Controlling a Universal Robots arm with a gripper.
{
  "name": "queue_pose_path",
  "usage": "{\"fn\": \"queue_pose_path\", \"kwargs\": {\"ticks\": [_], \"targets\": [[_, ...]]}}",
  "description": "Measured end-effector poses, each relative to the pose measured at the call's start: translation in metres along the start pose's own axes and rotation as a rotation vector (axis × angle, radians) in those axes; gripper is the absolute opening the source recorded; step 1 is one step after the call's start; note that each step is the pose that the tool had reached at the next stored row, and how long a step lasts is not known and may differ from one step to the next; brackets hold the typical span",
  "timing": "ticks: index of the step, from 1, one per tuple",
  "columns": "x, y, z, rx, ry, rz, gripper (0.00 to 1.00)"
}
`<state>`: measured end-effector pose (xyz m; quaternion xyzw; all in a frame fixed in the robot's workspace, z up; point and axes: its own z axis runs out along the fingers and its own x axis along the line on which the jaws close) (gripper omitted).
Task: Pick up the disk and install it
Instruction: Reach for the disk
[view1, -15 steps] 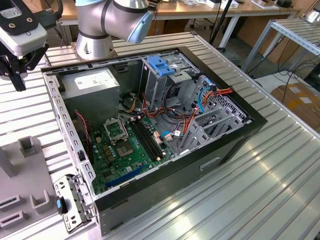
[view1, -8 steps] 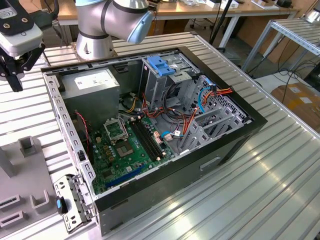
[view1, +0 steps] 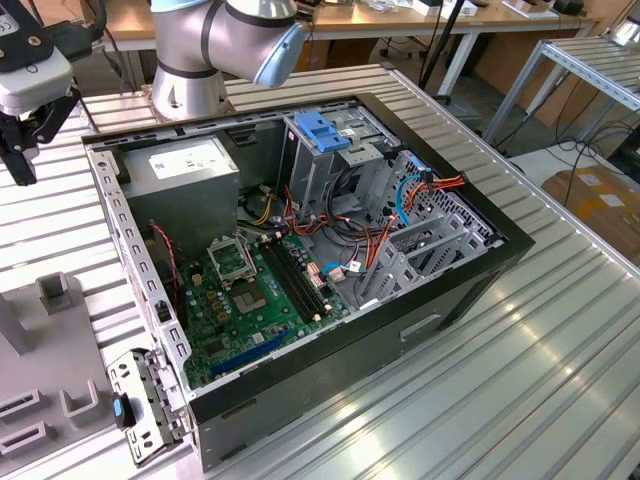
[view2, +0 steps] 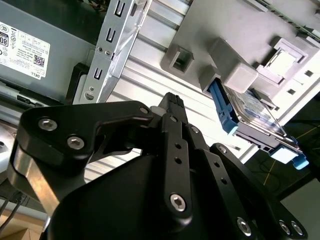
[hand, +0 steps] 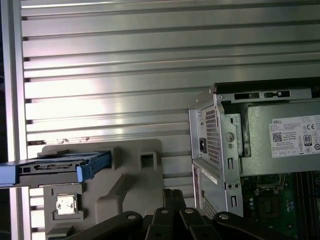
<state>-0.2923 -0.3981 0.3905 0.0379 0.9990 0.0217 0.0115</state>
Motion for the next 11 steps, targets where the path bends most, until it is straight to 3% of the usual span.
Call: {"fn": "queue_pose_path", "kwargs": {"ticks": [8,11], "targets": [[0.005,-0.0004,-0.0001,0.0,0.0,0.0,0.11],[0.0098,-0.0007,-0.0002,0.0,0.0,0.0,0.11]]}}
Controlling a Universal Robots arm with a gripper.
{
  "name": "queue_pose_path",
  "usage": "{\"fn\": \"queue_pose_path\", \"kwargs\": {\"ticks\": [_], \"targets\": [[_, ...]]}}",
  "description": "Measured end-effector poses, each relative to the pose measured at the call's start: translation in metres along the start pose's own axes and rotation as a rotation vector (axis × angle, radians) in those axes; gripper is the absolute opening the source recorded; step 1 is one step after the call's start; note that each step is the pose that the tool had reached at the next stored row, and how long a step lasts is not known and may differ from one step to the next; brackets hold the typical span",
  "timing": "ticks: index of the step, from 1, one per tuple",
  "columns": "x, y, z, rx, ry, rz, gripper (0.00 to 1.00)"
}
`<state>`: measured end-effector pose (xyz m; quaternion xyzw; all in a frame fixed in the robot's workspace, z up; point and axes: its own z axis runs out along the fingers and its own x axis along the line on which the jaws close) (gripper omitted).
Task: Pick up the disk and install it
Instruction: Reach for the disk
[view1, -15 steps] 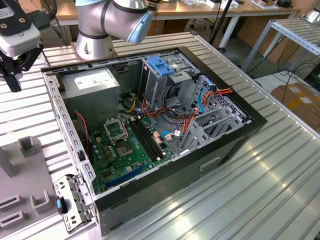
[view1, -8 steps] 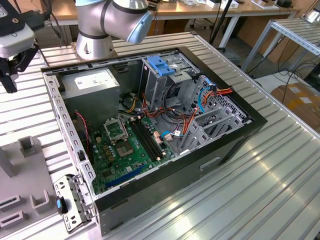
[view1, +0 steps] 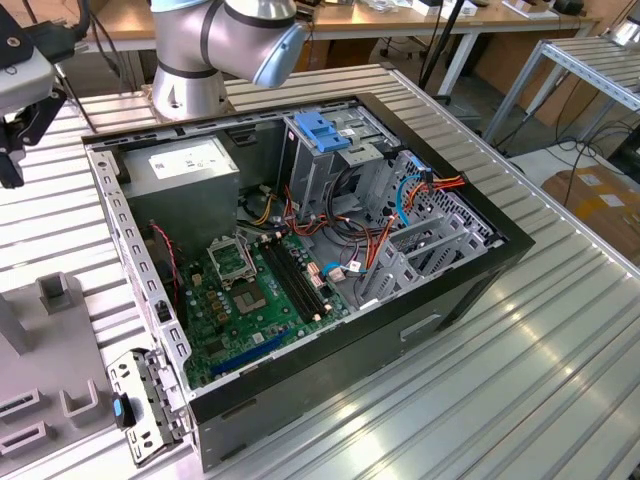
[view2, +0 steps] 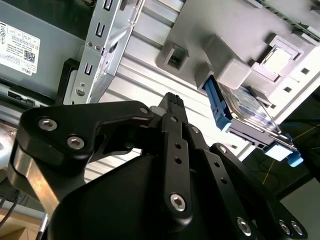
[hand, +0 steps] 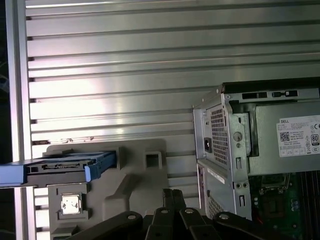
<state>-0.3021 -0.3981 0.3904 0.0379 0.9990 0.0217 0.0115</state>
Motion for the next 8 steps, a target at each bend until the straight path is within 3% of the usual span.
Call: {"fn": "queue_pose_path", "kwargs": {"ticks": [8], "targets": [[0.0193,0.0023,-0.0003,-0.0008,0.0001,0.0,0.11]]}}
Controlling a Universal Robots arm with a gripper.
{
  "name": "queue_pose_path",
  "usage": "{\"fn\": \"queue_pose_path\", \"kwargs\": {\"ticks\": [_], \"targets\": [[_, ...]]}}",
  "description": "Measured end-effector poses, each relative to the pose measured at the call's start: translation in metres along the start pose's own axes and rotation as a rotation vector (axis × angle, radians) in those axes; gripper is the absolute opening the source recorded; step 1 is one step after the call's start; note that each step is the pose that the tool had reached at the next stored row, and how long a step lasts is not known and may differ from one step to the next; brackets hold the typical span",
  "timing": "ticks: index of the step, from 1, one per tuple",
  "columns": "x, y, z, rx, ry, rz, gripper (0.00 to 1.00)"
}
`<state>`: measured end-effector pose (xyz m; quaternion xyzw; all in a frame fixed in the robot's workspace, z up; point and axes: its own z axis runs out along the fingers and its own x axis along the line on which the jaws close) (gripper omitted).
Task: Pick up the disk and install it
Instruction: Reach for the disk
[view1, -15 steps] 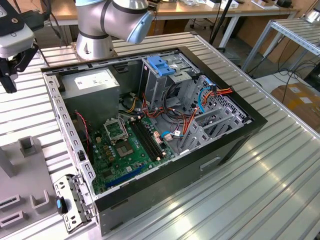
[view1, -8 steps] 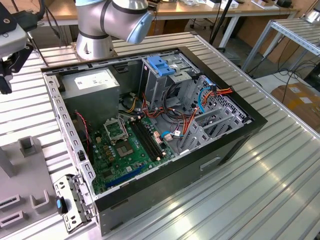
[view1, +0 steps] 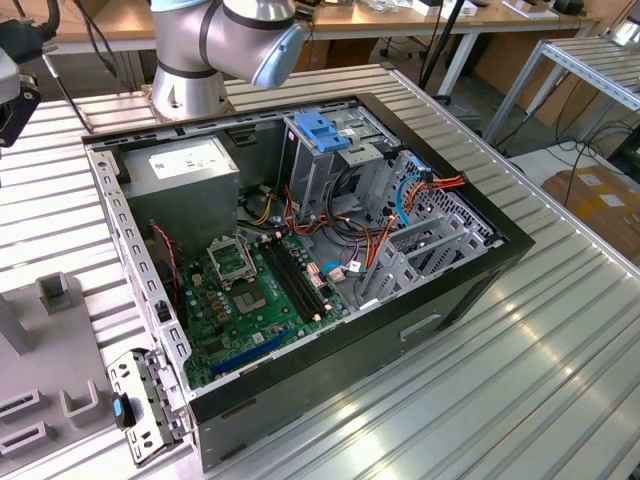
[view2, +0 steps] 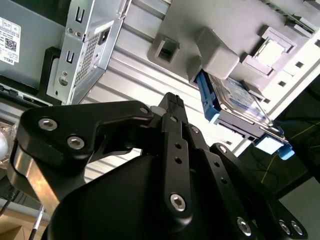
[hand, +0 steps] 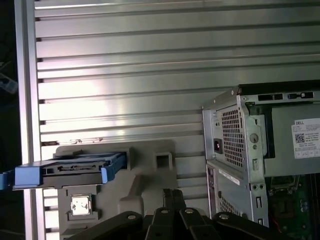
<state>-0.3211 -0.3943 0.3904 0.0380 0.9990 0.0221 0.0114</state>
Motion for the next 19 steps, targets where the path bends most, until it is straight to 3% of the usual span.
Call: {"fn": "queue_pose_path", "kwargs": {"ticks": [5,8,17,19], "targets": [[0.0133,0.0011,-0.0002,-0.0022,0.0001,0.001,0.11],[0.0264,0.0008,-0.0005,-0.0033,0.0,0.001,0.11],[0.0825,-0.0028,-0.0018,-0.004,0.0001,0.002,0.11],[0.0895,-0.0033,-0.0021,-0.0039,0.0003,0.002,0.11]]}}
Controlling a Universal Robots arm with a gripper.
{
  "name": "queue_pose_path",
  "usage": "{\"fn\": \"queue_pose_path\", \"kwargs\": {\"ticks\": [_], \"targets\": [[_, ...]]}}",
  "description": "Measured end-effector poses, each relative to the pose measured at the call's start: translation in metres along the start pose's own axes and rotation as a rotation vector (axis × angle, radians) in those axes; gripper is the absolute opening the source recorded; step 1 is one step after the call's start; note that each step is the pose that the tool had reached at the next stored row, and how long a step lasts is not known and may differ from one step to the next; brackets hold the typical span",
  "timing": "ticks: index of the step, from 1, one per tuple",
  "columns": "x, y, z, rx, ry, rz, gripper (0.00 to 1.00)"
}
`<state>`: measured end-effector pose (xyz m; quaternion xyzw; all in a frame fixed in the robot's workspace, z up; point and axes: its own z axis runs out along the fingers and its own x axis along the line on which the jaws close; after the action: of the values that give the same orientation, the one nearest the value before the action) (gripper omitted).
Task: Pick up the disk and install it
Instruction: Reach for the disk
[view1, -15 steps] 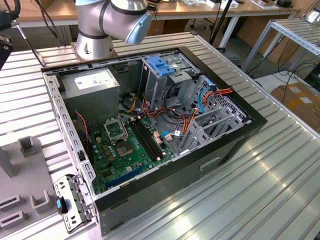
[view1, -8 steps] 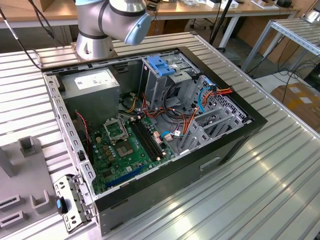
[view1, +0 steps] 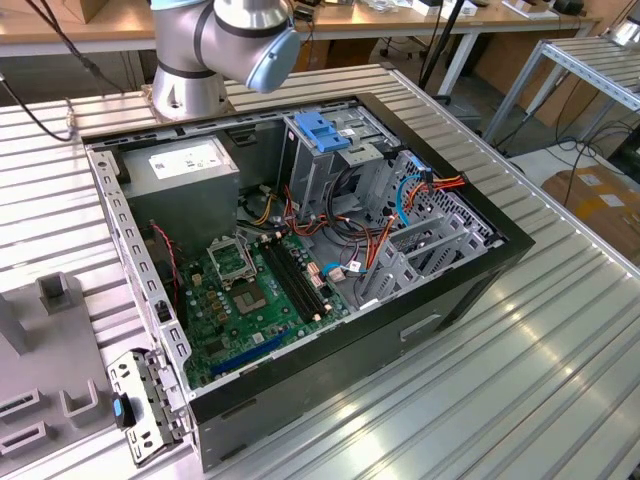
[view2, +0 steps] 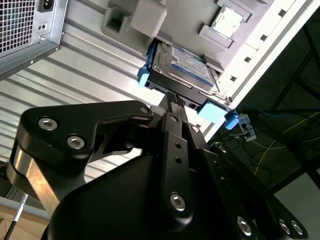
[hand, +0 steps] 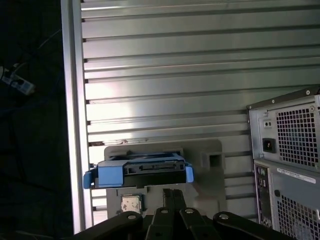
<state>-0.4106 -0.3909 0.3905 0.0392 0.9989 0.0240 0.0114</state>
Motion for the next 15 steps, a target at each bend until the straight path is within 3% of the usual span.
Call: {"fn": "queue_pose_path", "kwargs": {"ticks": [15], "targets": [[0.0522,-0.0016,-0.001,0.0,0.0,0.001,0.11]]}}
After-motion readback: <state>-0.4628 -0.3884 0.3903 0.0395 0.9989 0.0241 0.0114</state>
